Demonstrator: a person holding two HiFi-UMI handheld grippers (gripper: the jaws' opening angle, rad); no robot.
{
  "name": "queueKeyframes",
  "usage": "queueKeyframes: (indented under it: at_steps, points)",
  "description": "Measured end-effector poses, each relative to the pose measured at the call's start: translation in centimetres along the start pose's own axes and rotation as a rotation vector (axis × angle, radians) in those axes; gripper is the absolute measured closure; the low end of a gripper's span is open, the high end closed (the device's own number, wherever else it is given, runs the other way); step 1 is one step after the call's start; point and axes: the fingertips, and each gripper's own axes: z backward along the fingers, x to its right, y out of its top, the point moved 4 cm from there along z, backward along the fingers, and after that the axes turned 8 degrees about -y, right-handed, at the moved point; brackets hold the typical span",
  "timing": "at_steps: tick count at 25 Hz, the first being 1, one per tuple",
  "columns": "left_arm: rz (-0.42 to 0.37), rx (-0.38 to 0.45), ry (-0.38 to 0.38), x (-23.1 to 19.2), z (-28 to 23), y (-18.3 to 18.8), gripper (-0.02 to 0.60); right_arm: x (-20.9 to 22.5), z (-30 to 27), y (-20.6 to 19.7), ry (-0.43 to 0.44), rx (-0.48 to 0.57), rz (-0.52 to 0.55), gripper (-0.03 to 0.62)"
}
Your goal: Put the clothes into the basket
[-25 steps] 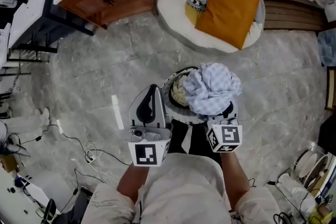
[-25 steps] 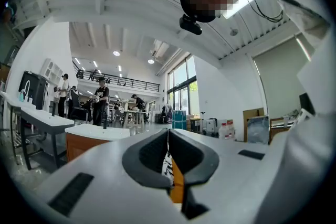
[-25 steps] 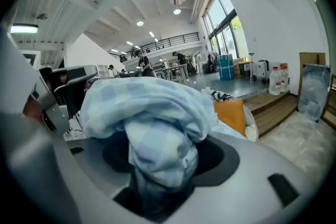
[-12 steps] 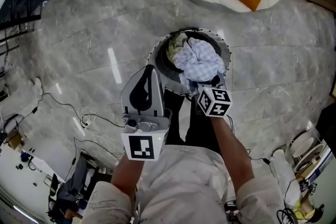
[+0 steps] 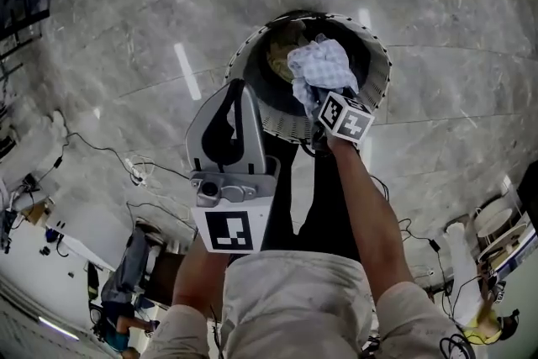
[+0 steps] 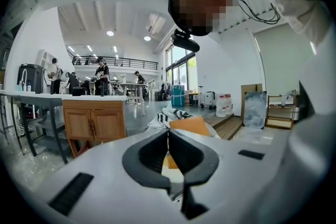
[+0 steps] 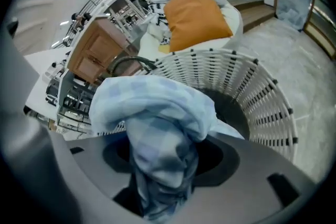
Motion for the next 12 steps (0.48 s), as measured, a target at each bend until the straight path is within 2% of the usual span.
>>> queueKeyframes:
  at_steps: [6,10,12]
  points:
    - [0.026,-0.068,-0.028,1.2,-0.2,-3.3,0.574,2.2,-3.9,0.7,-0.039,-0.060,-0.196,0.338]
    - [0.000,-0.112,-0.027,1.1,0.3,-4.2,0.574,2.5,-4.3,0.6,-0.042,-0.059,-0.217,0.256]
    - [-0.003,-0.119,-0.010,0.8,0.4,-4.3,0.574,3.2,-4.1,0.5,-0.064,-0.062,-0.209,0.240]
